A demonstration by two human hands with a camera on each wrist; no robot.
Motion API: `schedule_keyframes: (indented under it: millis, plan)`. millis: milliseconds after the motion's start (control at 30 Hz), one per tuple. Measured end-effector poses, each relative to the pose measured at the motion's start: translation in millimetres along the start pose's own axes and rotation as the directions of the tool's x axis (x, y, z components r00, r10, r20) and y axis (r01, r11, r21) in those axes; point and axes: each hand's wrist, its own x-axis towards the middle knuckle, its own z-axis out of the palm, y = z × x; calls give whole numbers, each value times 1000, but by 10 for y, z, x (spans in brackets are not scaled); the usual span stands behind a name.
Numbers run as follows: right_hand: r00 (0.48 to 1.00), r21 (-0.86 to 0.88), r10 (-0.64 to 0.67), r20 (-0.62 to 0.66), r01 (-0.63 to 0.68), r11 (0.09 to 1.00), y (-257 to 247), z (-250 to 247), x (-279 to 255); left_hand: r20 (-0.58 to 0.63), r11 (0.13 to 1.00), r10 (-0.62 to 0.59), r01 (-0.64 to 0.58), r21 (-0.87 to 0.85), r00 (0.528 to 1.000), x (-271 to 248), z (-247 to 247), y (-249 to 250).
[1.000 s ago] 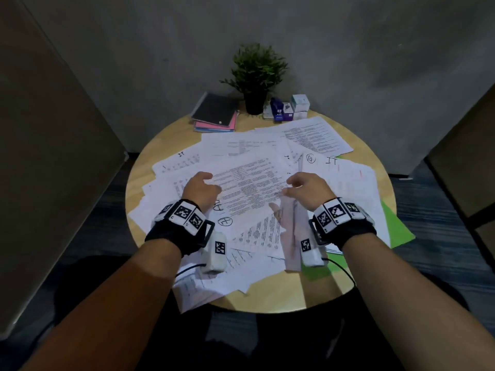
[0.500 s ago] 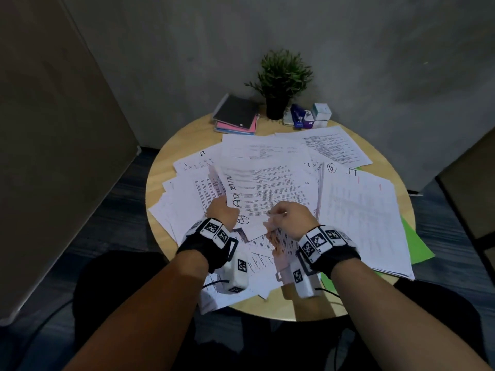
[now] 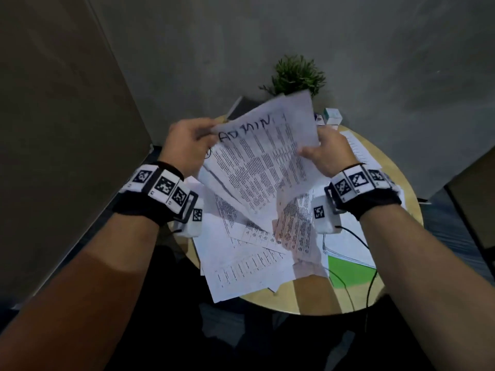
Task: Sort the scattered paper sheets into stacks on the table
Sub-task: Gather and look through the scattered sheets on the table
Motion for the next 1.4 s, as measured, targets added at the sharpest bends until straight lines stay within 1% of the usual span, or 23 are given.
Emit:
schedule_keyframes:
  millis: [67,133,167,200,233,267,300,367,433,533,600,667,733,800,867,933,1067,1133,1167,1200,1300,1333,1400]
  plan:
    - [997,181,-2,72,-11,983,-19,-40,-49,-73,995,41,-47,-90,997,8,-42,41]
    - [999,351,3,55,-22,936,-2,-51,-108,-225,976,88,-129,-176,970,4,-66,31]
    - [1000,409,14,23,-23,912,22,-57,-128,-306,956,46,-130,-262,951,1,-66,-5]
    - [999,454,34,-10,-26,891,68,-61,-134,-363,931,-35,-101,-350,931,-5,-47,-58]
    - [998,492,61,-35,-36,870,127,-70,-139,-383,913,-123,-47,-405,916,-17,-8,-135]
    - [994,523,92,-56,-50,851,208,-83,-137,-363,908,-204,36,-418,909,-38,60,-238]
    - [989,540,128,-76,-67,839,278,-102,-145,-308,919,-261,138,-369,915,-68,143,-344]
    - [975,537,195,-109,-107,836,385,-142,-190,-131,937,-333,312,-158,934,-165,356,-541]
    - [968,477,218,-125,-134,868,489,-158,-247,44,922,-387,385,52,921,-289,612,-635]
    - [956,407,262,-128,-191,893,650,-176,-330,189,867,-478,425,261,858,-388,970,-665]
    - [949,381,291,-125,-225,897,763,-185,-387,243,823,-526,414,390,815,-395,1178,-696]
    - [945,340,307,-117,-252,906,871,-191,-443,258,761,-562,369,534,786,-395,1367,-724]
    - [940,347,324,-106,-271,898,964,-205,-490,229,682,-578,309,663,783,-402,1501,-753]
    - [936,359,339,-97,-285,889,1050,-223,-525,205,653,-599,324,684,774,-392,1581,-825]
    - [931,380,353,-92,-294,877,1147,-225,-545,187,645,-633,379,663,751,-388,1615,-886]
    - [929,415,359,-86,-294,861,1222,-215,-558,203,674,-636,408,616,744,-381,1620,-931]
    - [924,481,376,-65,-302,824,1290,-179,-542,238,780,-572,430,455,785,-351,1484,-813]
    - [920,531,391,-38,-313,787,1300,-165,-511,236,833,-531,449,325,814,-325,1329,-695]
    - [917,578,399,-13,-319,751,1293,-159,-494,230,854,-508,452,257,830,-313,1237,-650]
    - [914,644,404,21,-322,694,1257,-152,-483,215,870,-490,456,190,845,-314,1136,-618]
    - [920,836,370,131,-304,458,1088,-115,-454,204,897,-423,440,-47,883,-336,871,-543]
    - [924,856,350,156,-303,418,1021,-87,-442,204,898,-403,428,-96,892,-355,810,-519]
    - [922,868,334,193,-319,381,890,-14,-412,216,894,-384,420,-156,897,-387,738,-462]
